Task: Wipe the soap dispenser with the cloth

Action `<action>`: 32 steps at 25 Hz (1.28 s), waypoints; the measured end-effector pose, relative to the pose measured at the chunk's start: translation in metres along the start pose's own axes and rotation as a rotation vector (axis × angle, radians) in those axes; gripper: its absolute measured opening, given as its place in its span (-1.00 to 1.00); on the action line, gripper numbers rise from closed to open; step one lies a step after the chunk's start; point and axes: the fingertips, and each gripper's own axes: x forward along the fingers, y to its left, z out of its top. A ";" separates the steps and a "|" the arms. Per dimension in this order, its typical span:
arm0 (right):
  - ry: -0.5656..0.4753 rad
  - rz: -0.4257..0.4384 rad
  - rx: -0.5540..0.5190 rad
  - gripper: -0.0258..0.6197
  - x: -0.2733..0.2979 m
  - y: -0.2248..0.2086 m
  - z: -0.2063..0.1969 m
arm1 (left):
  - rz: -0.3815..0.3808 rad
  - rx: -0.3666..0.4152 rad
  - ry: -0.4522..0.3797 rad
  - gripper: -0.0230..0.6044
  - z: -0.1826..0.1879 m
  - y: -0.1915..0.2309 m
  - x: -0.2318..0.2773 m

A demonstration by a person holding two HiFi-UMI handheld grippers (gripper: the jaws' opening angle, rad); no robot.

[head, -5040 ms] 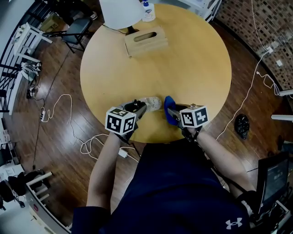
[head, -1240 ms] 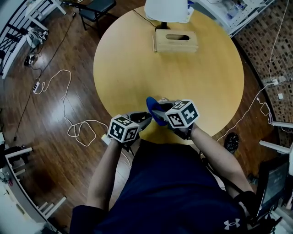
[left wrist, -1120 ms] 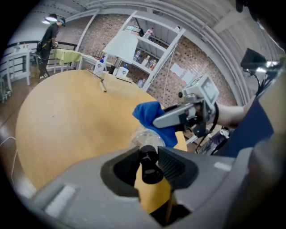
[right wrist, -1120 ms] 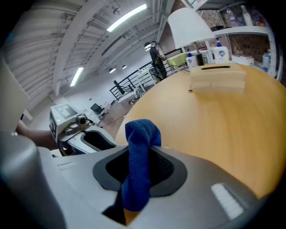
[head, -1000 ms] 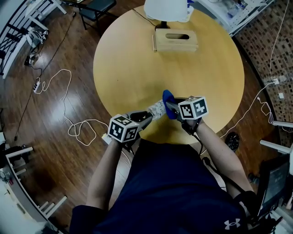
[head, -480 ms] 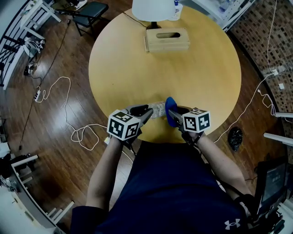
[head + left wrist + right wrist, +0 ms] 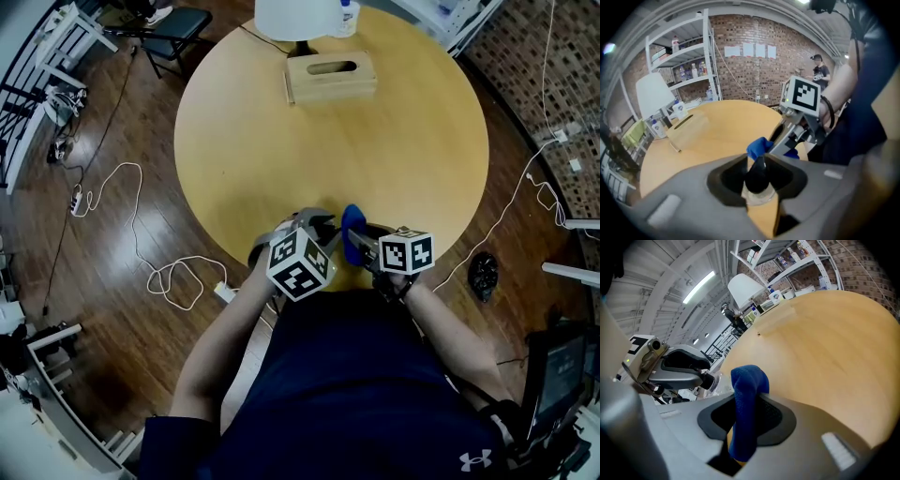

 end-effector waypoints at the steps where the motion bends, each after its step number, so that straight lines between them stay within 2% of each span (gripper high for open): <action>1: -0.006 -0.002 0.005 -0.63 -0.002 -0.001 0.000 | -0.014 -0.025 -0.013 -0.42 -0.001 0.000 -0.002; 3: -0.021 -0.002 0.012 -0.63 -0.007 -0.002 0.002 | -0.059 -0.033 -0.014 -0.02 -0.008 -0.002 -0.014; 4: -0.028 -0.002 0.014 -0.63 -0.009 -0.002 0.003 | -0.075 0.005 0.009 0.13 -0.016 -0.002 -0.021; 5: -0.032 -0.004 0.016 -0.63 -0.011 -0.002 0.003 | -0.082 0.077 0.047 0.22 -0.025 0.000 -0.026; 8: -0.037 -0.019 0.024 -0.63 -0.015 -0.007 0.000 | -0.104 0.402 0.186 0.23 -0.047 0.005 -0.027; 10: -0.039 -0.026 0.030 -0.63 -0.014 -0.008 -0.004 | -0.155 0.580 0.239 0.23 -0.051 0.000 -0.016; 12: -0.044 -0.030 0.032 -0.63 -0.015 -0.007 -0.006 | -0.206 0.694 0.269 0.23 -0.052 -0.006 0.000; 14: -0.051 -0.037 0.036 -0.63 -0.016 -0.005 -0.007 | -0.250 0.743 0.304 0.23 -0.056 -0.009 0.012; 16: -0.061 -0.045 0.043 -0.62 -0.019 -0.006 -0.008 | -0.273 0.691 0.326 0.13 -0.059 -0.011 0.015; 18: -0.072 -0.056 0.055 -0.62 -0.022 -0.008 -0.009 | -0.227 0.538 0.303 0.11 -0.057 -0.009 0.015; 21: -0.077 -0.065 0.046 -0.62 -0.022 -0.007 -0.013 | -0.077 0.245 0.235 0.11 -0.052 0.000 0.016; 24: -0.071 -0.042 -0.018 -0.62 -0.014 0.005 -0.013 | 0.069 -0.077 0.167 0.11 -0.049 0.010 0.017; 26: -0.075 -0.017 -0.041 -0.62 -0.007 0.015 -0.011 | 0.070 -0.316 0.082 0.10 -0.042 0.015 0.011; 27: -0.081 -0.005 -0.040 -0.62 -0.004 0.018 -0.009 | 0.044 -0.440 0.023 0.12 -0.037 0.018 0.004; 28: -0.090 0.005 -0.029 -0.62 -0.001 0.021 -0.008 | 0.015 -0.531 -0.032 0.13 -0.030 0.021 -0.003; 29: -0.097 0.016 -0.011 -0.62 0.001 0.022 -0.006 | -0.003 -0.555 -0.070 0.13 -0.025 0.024 -0.009; 30: -0.101 0.028 0.010 -0.62 0.003 0.022 -0.006 | -0.010 -0.506 -0.085 0.13 -0.023 0.026 -0.010; 32: -0.095 0.050 0.050 -0.62 0.008 0.023 -0.009 | -0.011 -0.277 -0.057 0.12 -0.029 0.023 -0.004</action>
